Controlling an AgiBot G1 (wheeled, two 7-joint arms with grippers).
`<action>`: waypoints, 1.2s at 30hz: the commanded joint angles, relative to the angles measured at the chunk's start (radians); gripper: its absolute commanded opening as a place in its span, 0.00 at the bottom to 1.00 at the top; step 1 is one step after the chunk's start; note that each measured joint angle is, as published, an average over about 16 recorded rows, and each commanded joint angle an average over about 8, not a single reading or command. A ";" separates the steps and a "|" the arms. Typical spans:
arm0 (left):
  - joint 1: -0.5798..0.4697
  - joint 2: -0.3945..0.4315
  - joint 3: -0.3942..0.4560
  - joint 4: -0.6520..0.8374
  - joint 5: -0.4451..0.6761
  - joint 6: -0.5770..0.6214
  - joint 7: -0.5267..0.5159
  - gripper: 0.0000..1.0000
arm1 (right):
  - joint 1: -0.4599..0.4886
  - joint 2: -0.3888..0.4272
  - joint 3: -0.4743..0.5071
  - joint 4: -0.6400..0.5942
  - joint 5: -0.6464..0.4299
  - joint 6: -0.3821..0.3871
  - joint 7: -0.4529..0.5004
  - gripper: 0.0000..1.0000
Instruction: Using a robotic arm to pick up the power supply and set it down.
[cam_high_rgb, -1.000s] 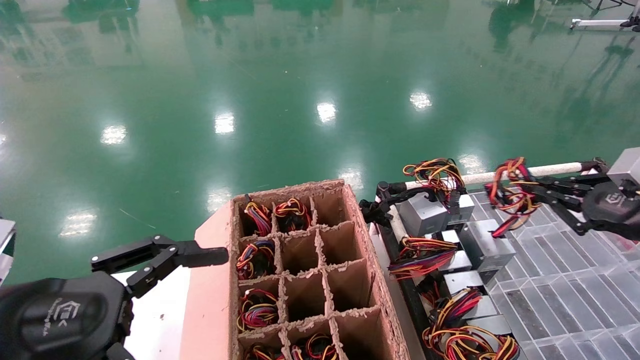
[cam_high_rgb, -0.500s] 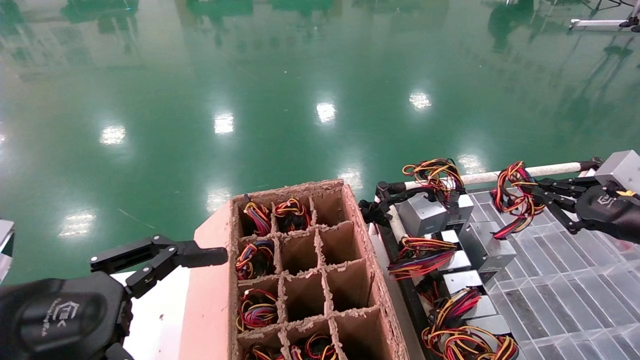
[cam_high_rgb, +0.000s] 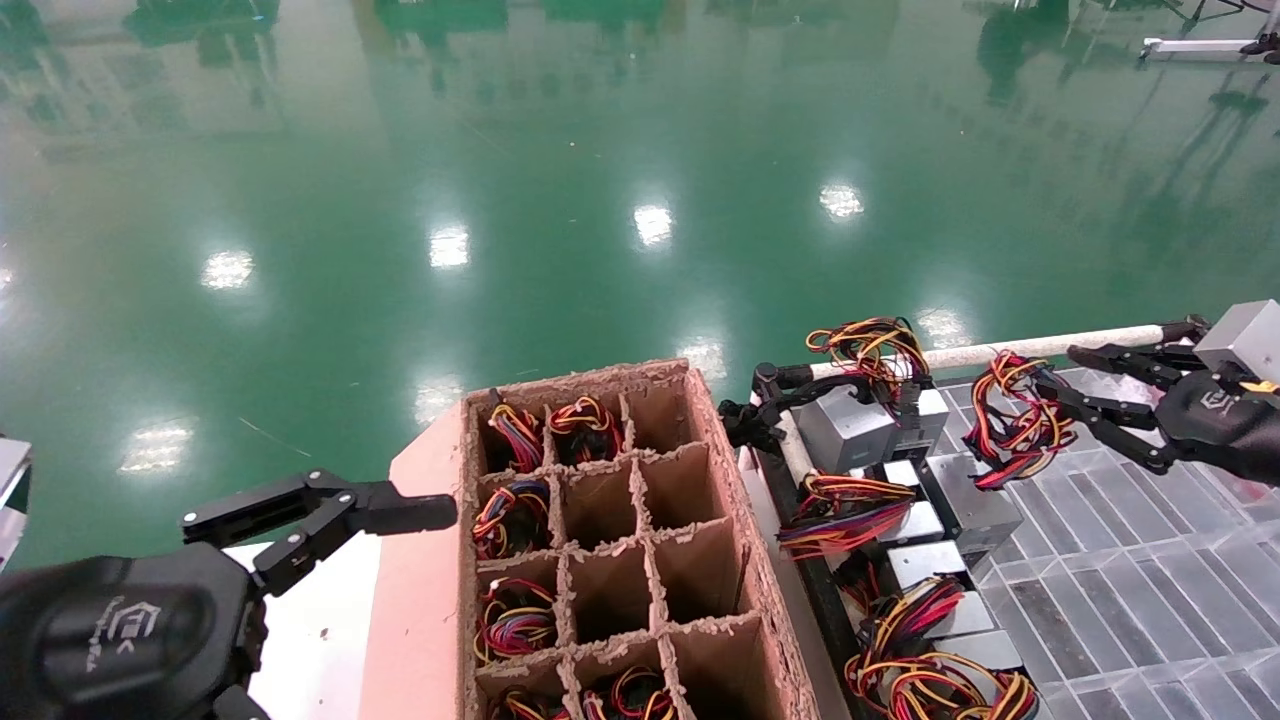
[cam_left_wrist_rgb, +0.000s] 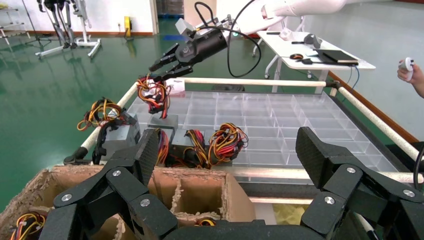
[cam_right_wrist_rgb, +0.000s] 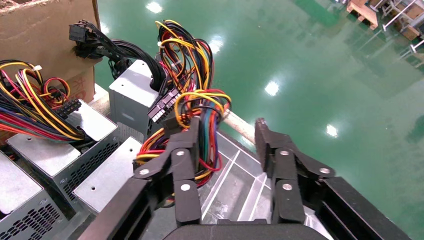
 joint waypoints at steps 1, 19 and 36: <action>0.000 0.000 0.000 0.000 0.000 0.000 0.000 1.00 | 0.001 0.001 0.000 0.000 -0.001 -0.001 0.000 1.00; 0.000 0.000 0.000 0.000 0.000 0.000 0.000 1.00 | 0.010 0.017 0.060 -0.035 0.082 -0.090 0.061 1.00; 0.000 0.000 0.000 0.001 0.000 0.000 0.000 1.00 | -0.114 0.042 0.131 0.162 0.203 -0.178 0.244 1.00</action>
